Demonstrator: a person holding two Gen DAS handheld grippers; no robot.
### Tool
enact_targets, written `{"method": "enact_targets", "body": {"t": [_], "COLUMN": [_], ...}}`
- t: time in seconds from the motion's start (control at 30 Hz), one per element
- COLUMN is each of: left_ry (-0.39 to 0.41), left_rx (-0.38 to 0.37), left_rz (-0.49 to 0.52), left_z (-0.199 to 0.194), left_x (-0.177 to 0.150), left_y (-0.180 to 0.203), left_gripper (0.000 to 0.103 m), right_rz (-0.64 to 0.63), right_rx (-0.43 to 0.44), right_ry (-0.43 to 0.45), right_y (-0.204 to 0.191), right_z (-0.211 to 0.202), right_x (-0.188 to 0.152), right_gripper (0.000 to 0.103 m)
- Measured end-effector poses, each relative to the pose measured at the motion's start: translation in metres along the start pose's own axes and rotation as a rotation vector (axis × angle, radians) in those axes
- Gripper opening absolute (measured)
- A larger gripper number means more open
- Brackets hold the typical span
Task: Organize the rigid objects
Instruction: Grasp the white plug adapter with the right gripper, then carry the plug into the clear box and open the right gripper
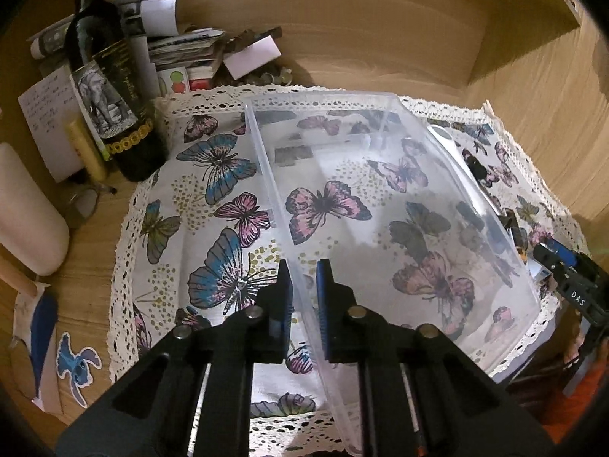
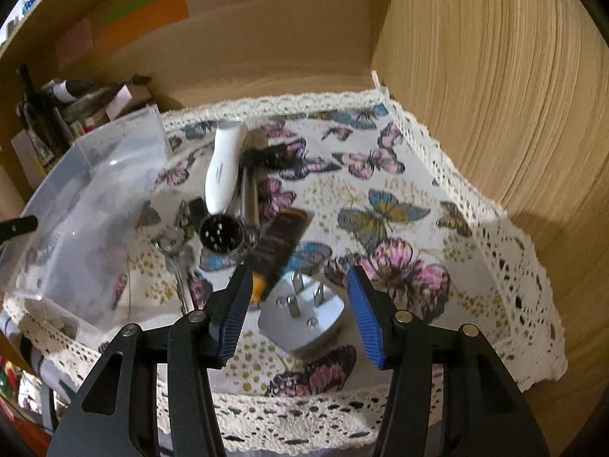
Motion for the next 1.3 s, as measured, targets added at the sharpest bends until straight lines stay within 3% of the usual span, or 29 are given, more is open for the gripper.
{"method": "enact_targets", "body": {"t": [0.2,0.27,0.33,0.63,1.07,1.3], "left_ry": [-0.045,-0.064,-0.081,-0.092,-0.067,-0.063], "left_rx": [0.016,0.014,0.012,0.027,0.015,0.008], "left_rz": [0.029,0.029,0.030,0.056,0.037,0.027], "left_z": [0.004,0.005,0.006,0.005,0.004,0.003], "left_x": [0.002,0.002,0.003,0.002,0.003,0.003], "left_y": [0.000,-0.001,-0.001,0.001,-0.001,-0.001], "left_gripper": [0.013,0.013,0.013,0.013,0.013,0.013], "right_rz": [0.026,0.037,0.047,0.001,-0.178,-0.269], "right_rx": [-0.006,-0.005,-0.001,0.019,0.184,0.292], "right_ry": [-0.026,-0.037,-0.031,0.065,0.210,0.193], "right_y": [0.006,0.007,0.008,-0.007,-0.100,-0.154], "right_z": [0.003,0.004,0.002,-0.014,-0.035,-0.030], "right_x": [-0.015,-0.019,-0.017,0.021,0.093,0.104], "right_gripper": [0.048,0.040,0.038,0.037,0.037,0.037]}}
Point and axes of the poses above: each gripper's, at about its wrist camera, not at the fingertips, and z roughly the way its jaws point, y to its right, x to its top, the point moved 10 cm from there along z, roughly the way its jaws point, and after that the axes turned 6 degrees about -x, right-handed, at the moved point
